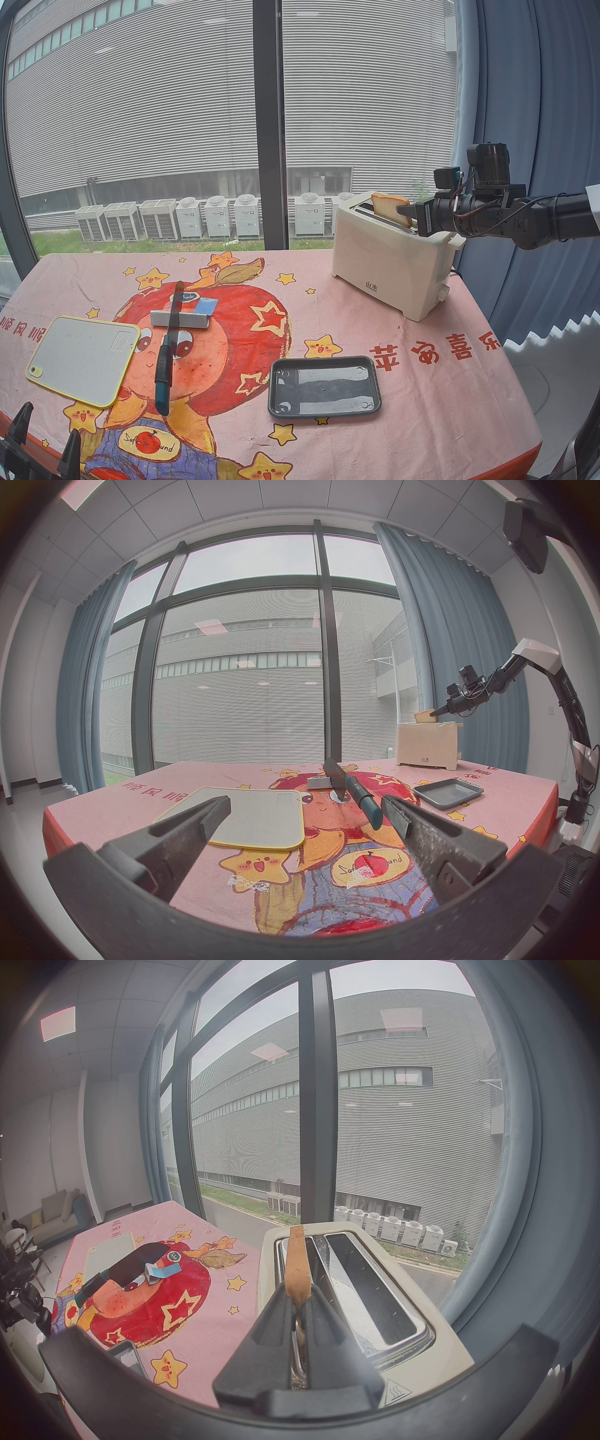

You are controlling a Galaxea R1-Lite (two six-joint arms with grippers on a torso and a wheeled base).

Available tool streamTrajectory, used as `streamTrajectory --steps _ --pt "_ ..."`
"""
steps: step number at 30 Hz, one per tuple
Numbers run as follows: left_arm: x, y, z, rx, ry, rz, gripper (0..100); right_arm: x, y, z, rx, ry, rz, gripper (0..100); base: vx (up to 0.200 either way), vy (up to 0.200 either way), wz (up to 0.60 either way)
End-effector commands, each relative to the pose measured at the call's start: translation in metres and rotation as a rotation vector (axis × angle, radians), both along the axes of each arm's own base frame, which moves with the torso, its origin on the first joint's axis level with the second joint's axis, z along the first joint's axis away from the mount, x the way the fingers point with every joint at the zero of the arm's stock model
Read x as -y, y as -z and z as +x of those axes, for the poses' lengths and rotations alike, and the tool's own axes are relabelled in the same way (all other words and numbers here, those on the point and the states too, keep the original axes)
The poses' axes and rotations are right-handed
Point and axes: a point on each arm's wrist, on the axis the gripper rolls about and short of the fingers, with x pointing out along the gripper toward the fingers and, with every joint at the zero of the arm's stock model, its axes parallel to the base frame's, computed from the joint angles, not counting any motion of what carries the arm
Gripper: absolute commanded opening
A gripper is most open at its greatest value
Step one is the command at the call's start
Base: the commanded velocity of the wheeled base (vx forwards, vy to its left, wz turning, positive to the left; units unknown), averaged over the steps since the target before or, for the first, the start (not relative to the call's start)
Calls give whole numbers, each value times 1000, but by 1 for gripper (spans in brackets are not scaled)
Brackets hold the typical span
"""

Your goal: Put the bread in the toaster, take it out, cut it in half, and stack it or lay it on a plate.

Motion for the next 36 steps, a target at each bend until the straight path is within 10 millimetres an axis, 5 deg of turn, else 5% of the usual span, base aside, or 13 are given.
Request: streamTrajectory --steps 1,18,36 --pt "0 5 1 -9 0 0 100 0 -6 -1 17 -1 4 0 0 0 0" --pt "0 5 1 -9 0 0 100 6 -23 -12 52 5 18 0 0 0 0" --pt "0 5 1 -9 0 0 100 13 -66 -36 147 19 70 0 0 0 0"
